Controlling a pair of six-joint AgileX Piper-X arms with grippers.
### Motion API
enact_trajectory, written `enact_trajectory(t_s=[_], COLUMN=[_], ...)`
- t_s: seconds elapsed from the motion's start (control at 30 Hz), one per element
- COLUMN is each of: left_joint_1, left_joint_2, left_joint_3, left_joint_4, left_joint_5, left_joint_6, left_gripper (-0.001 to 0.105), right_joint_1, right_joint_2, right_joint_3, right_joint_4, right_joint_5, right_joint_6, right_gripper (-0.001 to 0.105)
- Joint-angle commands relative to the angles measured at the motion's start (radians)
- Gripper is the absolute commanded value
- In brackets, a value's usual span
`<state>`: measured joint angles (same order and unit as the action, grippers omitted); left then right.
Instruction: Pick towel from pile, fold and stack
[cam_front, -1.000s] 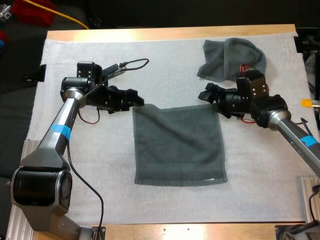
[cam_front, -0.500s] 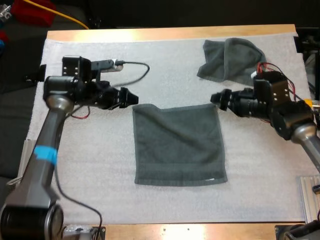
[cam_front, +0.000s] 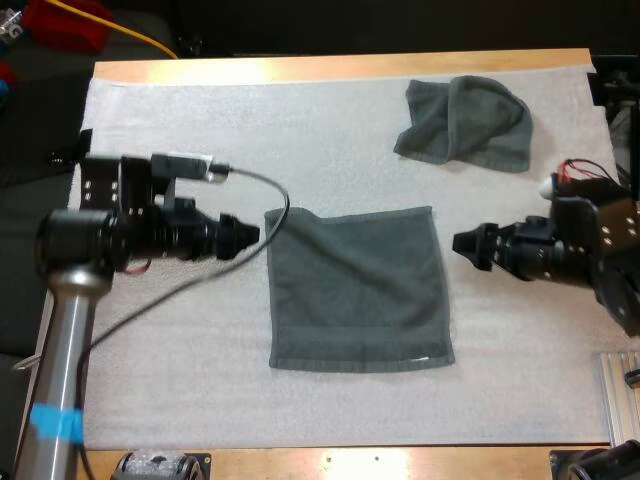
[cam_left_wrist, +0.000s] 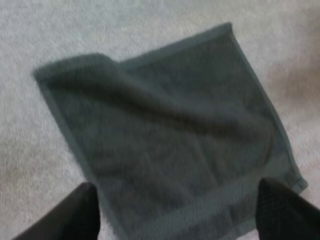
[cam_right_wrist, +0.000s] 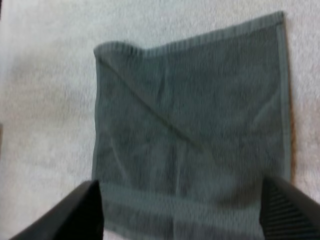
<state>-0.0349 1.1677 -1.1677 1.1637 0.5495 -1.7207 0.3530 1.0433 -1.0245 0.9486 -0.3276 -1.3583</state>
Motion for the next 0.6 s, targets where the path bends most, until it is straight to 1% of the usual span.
enact_trajectory(t_s=[0.0,0.07,0.1,0.2,0.33,0.43,0.57], left_joint_1=[0.001,0.001,0.001,0.001,0.001,0.001,0.001], left_joint_2=[-0.045,-0.084,-0.127,-0.216,-0.319,-0.387,-0.446], left_joint_3=[0.031,0.062,0.102,0.165,0.242,0.278,0.290], left_joint_4=[0.011,0.018,0.028,0.046,0.054,0.085,0.147], left_joint_5=[-0.007,-0.007,-0.007,-0.007,-0.007,-0.007,-0.007], left_joint_6=[-0.003,-0.007,-0.009,-0.010,-0.051,-0.063,-0.063], left_gripper=[0.063,0.063,0.063,0.063,0.063,0.063,0.063], right_joint_1=[0.002,0.002,0.002,0.002,0.002,0.002,0.002], right_joint_2=[-0.033,-0.066,-0.084,-0.135,-0.201,-0.245,-0.301], right_joint_3=[-0.005,-0.005,-0.005,-0.005,-0.005,-0.005,-0.005], right_joint_4=[0.040,0.073,0.091,0.145,0.217,0.267,0.337], right_joint_5=[-0.004,-0.004,-0.004,-0.004,-0.004,0.005,0.022], right_joint_6=[-0.015,-0.024,-0.033,-0.037,-0.049,-0.059,-0.061], right_gripper=[0.064,0.064,0.064,0.064,0.064,0.064,0.064])
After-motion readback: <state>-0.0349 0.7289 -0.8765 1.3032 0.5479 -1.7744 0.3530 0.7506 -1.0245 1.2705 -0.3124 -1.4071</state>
